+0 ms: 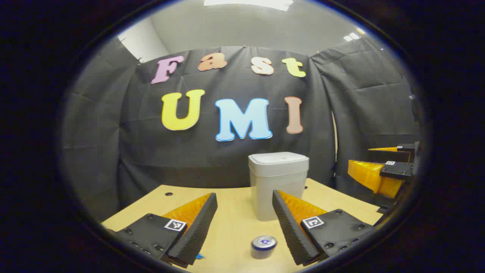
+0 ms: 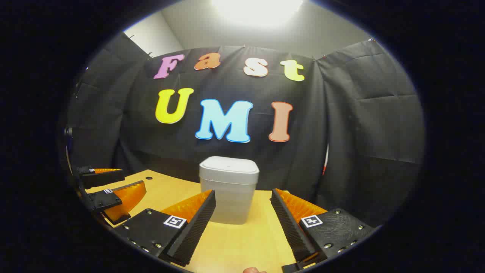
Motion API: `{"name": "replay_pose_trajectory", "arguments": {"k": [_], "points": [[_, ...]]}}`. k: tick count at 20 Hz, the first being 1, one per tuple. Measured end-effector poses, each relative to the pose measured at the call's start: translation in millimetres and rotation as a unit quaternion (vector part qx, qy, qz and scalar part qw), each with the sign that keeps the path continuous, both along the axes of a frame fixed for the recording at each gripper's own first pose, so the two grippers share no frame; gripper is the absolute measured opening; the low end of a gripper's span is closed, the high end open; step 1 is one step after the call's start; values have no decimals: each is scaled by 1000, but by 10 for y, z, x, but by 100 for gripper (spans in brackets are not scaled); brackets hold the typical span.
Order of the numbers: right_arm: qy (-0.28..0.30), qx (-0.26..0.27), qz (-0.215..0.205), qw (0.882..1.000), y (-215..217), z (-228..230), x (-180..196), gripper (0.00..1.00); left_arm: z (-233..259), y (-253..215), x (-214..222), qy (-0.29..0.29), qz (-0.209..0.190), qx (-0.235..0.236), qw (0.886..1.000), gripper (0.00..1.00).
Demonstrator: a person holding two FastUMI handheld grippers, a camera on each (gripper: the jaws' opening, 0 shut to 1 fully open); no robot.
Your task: Press the lid of the desktop garbage bin to open it, pick up the crumpled paper on the desktop and throw it into the bin, then pick up the pop can on the desktop and drop it into the bin, and finally close the garbage bin lid.
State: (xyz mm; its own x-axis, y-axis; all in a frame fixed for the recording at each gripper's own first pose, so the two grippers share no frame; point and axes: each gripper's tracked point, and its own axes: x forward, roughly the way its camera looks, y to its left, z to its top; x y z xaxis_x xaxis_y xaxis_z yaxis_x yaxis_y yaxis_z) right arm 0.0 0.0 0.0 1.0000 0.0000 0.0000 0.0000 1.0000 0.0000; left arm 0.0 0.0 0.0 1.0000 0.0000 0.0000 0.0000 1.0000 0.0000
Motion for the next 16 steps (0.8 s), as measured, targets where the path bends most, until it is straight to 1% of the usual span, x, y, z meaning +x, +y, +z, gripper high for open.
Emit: {"name": "replay_pose_trajectory", "arguments": {"k": [1,2,3,6,8,10,12,14,15,16], "points": [[-3,-1,12,1000,101,45,49,94,21,73,-20,0,13,-3,1000,97],[-3,-4,23,1000,162,95,90,94,53,155,-17,-2,28,-5,1000,94],[-5,-6,31,999,217,113,141,94,83,201,-11,-6,37,-7,999,92],[-7,-14,47,999,288,200,273,95,172,327,32,-20,59,-12,998,93],[-9,-25,56,998,313,224,377,95,226,347,63,-28,60,-10,998,94],[-22,-47,55,997,297,290,455,94,284,381,98,-36,63,-10,997,94],[-26,-59,59,996,332,275,551,94,278,357,138,-35,61,-21,997,93],[-18,-49,68,996,403,197,598,95,278,376,140,-33,63,-20,997,95],[-17,-39,69,997,423,207,595,94,294,376,159,-35,61,-15,997,93],[-19,-29,66,997,426,219,604,94,292,397,197,-33,58,-10,998,95]]}}
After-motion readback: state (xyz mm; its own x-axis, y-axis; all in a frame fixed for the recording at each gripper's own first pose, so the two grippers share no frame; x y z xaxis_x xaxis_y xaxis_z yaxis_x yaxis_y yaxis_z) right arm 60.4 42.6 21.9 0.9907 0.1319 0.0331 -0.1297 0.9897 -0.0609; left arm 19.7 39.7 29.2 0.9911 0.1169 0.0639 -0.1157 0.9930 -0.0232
